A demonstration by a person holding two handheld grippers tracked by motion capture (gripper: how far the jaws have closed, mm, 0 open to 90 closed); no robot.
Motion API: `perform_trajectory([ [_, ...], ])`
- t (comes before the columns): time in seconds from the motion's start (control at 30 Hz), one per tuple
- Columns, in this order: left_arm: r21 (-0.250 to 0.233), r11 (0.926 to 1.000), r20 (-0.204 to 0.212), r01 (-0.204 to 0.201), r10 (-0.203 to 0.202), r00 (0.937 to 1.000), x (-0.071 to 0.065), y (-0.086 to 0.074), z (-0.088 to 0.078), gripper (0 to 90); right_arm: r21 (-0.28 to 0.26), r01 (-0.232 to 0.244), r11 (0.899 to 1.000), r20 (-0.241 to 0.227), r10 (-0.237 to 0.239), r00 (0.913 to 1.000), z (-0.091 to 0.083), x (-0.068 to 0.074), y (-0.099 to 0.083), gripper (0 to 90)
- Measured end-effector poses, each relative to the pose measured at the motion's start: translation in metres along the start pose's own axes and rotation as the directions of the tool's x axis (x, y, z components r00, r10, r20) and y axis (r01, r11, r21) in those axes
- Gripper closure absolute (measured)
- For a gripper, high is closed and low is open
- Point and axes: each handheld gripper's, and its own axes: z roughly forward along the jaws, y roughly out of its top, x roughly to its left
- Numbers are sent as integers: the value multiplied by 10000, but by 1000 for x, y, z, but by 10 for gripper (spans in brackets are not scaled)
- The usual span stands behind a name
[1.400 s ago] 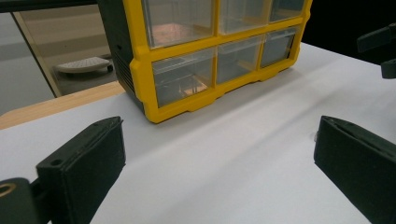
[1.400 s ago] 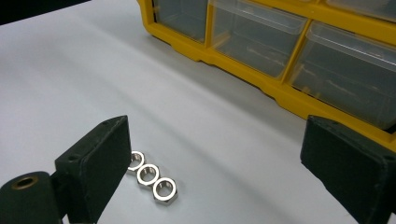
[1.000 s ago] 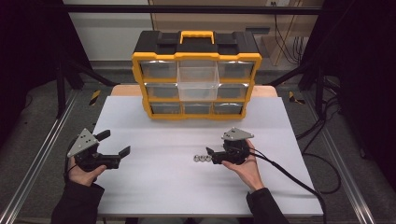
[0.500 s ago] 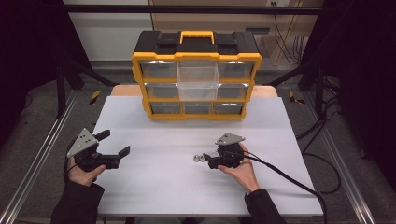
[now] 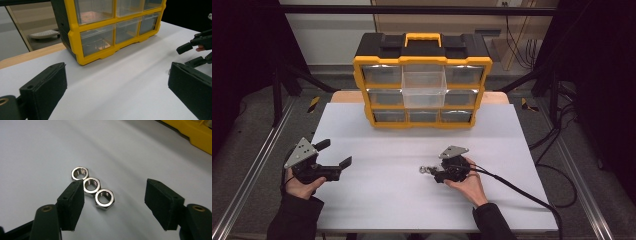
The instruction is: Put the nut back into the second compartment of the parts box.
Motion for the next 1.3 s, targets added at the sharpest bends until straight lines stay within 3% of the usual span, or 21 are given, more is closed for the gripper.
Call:
perform_trajectory([
  [0.63,23,10000,19,31,-31,10000,0,-1,1,16,406,377,9985,-437,-359,9984,8,2,-5,567],
  [0.8,29,10000,29,25,-25,10000,0,-1,1,16,397,671,9970,-517,-650,9965,8,2,-5,598],
  [0.9,54,10000,49,14,-15,10000,0,-1,1,16,411,548,9977,-540,-525,9972,8,3,-5,618],
  [1.0,43,10000,53,13,-13,10000,-1,-1,1,16,482,807,9956,-659,-775,9948,8,2,-6,660],
  [1.3,50,10000,50,15,-16,10000,0,-1,1,17,574,889,9944,-701,-848,9939,8,1,-6,697],
])
